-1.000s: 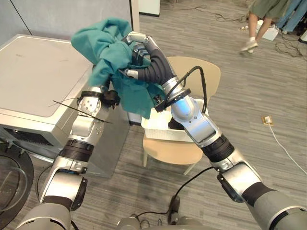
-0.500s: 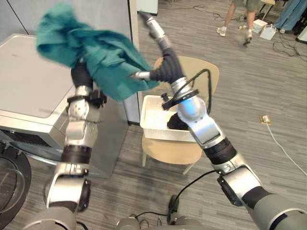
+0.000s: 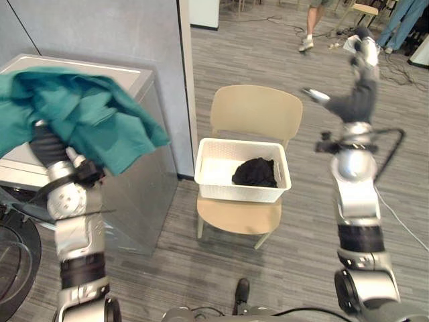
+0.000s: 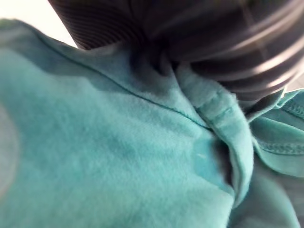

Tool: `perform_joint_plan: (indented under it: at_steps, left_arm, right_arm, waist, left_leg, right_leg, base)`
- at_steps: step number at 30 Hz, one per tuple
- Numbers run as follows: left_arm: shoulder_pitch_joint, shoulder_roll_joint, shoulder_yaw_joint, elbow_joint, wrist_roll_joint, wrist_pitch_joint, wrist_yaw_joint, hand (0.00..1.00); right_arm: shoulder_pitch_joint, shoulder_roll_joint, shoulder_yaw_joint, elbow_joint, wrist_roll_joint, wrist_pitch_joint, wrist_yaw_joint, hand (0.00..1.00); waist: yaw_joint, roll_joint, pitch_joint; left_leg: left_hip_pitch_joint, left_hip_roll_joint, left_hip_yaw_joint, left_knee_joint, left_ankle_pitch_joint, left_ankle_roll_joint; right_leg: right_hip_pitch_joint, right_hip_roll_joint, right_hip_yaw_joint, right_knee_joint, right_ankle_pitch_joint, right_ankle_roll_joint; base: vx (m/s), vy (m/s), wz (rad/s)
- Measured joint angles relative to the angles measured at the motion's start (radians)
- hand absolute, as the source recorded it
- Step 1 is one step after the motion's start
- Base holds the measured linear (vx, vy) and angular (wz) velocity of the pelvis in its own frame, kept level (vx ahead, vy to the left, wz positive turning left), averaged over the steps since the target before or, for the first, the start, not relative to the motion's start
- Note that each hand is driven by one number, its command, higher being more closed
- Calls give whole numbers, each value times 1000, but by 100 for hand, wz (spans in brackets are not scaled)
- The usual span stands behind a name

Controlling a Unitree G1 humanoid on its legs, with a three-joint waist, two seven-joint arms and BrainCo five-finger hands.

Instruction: Pick up the laundry basket with both hands and put the clothes into the washing machine.

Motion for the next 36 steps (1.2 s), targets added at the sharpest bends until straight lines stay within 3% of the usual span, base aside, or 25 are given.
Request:
perform_joint_plan:
  at_steps: [7,11,14,15,16,17,18,20,21,22,23,24,25,26,27,28,31,32,34,35,36]
  left_arm:
    - [343,-215,273,-176,19,0,-4,100]
    - [386,-249,371,-193,16,-3,-4,100]
    - [383,-253,379,-203,4,-13,-2,100]
    - [380,-254,388,-215,-5,-18,-1,100]
    - [375,-253,394,-222,-15,-26,-2,100]
    - [369,-255,395,-222,-20,-33,-2,100]
    - [368,-268,396,-221,-24,-41,-2,100]
    - [362,-275,388,-220,-24,-42,-8,100]
    - [362,-273,386,-218,-24,-44,-11,100]
    - [359,-271,384,-212,-24,-45,-13,100]
    - [334,-255,370,-186,-25,-47,-20,100]
    - [331,-250,363,-172,-26,-48,-22,100]
    - [315,-252,325,-151,-35,-55,-24,100]
    - [312,-252,305,-137,-40,-55,-26,100]
    - [300,-243,266,-104,-45,-54,-30,100]
    - [298,-243,215,-65,-46,-45,-32,100]
    - [301,-266,124,-31,-45,-28,-54,100]
    - [301,-274,91,-32,-45,-27,-60,100]
    - [302,-291,23,-37,-45,-25,-76,100]
    - [312,-300,7,-48,-45,-22,-77,100]
    - [348,-323,-21,-90,-46,-21,-78,100]
  right_arm:
    - [404,49,-372,-27,-44,45,1,0]
    - [477,58,-526,14,-92,73,-8,0]
    - [489,48,-630,153,-115,132,-48,0]
    - [490,49,-660,220,-117,152,-48,0]
    - [496,45,-694,289,-122,168,-48,0]
    - [496,32,-708,335,-124,173,-49,0]
    - [476,-9,-719,444,-128,183,-46,0]
    - [471,-38,-734,564,-122,187,-41,0]
    - [473,-47,-749,629,-109,184,-36,0]
    - [476,-47,-754,663,-103,183,-28,0]
    - [497,-36,-757,743,-79,182,-12,0]
    - [516,-25,-758,821,-68,180,1,0]
    - [518,-8,-743,930,-56,179,23,0]
    - [518,2,-733,960,-52,179,38,0]
    - [515,36,-701,996,-38,179,55,0]
    - [517,81,-626,1010,-34,180,87,0]
    - [514,140,-445,1008,-36,174,136,0]
    - [508,149,-389,1007,-39,166,145,0]
    - [501,190,-278,995,-49,154,170,0]
    - [509,207,-250,990,-56,153,174,0]
    - [520,240,-185,969,-72,149,179,0]
  waist:
    - [2,38,-57]
    - [-1,41,-68]
    - [-17,40,-63]
    - [-30,45,-62]
    - [-51,34,-62]
    - [-53,37,-51]
    - [-37,59,-34]
    - [-39,84,-29]
    - [-51,116,-27]
    - [-55,129,-26]
    - [-59,124,-26]
    - [-75,94,-43]
    - [-84,115,-29]
    - [-78,130,-23]
    - [-78,116,-11]
    - [-75,95,5]
    - [-78,95,36]
    - [-77,106,56]
    - [-78,114,102]
    - [-77,105,102]
    - [-76,91,104]
  left_leg:
    - [26,-2,-21,-31,-8,5]
    - [-13,-1,-53,-4,-12,7]
    - [-90,11,-105,56,-19,18]
    - [-118,48,-63,80,-43,44]
    - [-119,94,34,122,-73,52]
    - [-134,132,73,198,-92,81]
    - [-136,207,108,355,-119,104]
    - [-97,258,112,459,-113,95]
    - [-68,278,108,441,-71,34]
    - [-68,267,101,408,-75,-7]
    - [-66,221,90,329,-79,-18]
    - [-28,168,86,223,-106,-38]
    - [-34,184,121,293,-171,-67]
    - [-38,182,132,262,-188,-98]
    - [-39,147,141,232,-186,-99]
    - [-29,91,139,184,-174,-86]
    - [-48,38,109,182,-161,-35]
    - [-54,34,101,183,-149,-4]
    - [-66,23,77,180,-120,47]
    - [-66,19,67,176,-115,49]
    - [-69,11,35,174,-104,35]
  right_leg:
    - [32,0,-9,0,-20,11]
    - [25,-7,-39,1,-28,11]
    - [15,-10,-118,5,-26,-1]
    - [16,-7,-167,5,-26,-8]
    - [16,-13,-206,5,-32,-22]
    - [21,-13,-222,9,-33,-32]
    - [21,-4,-229,36,-40,-44]
    - [28,-11,-246,56,-41,-44]
    - [24,-13,-264,80,-47,-38]
    - [16,-20,-275,97,-52,-30]
    - [-9,-56,-286,119,-68,-16]
    - [-32,-98,-299,110,-63,-13]
    - [-40,-114,-345,115,-22,-22]
    - [-45,-117,-355,118,-11,-20]
    - [-57,-139,-361,122,4,-8]
    - [-61,-182,-359,112,13,-3]
    - [-77,-223,-298,138,-44,24]
    - [-100,-220,-236,180,-98,43]
    - [-176,-197,-37,430,-203,28]
    - [-175,-186,-2,512,-232,32]
    - [-153,-160,34,611,-350,62]
  base:
    - [50,73,7]
    - [-30,40,26]
    - [-62,16,74]
    - [-46,15,100]
    - [-28,43,103]
    - [-37,79,55]
    - [-69,160,20]
    - [-96,191,21]
    - [-120,194,41]
    - [-190,277,64]
    - [-148,205,71]
    - [-220,353,91]
    - [-183,331,75]
    - [-256,393,64]
    - [-247,245,33]
    - [-263,214,28]
    - [-193,106,29]
    - [-162,69,37]
    - [-138,37,61]
    - [-57,-47,79]
    - [5,-148,97]
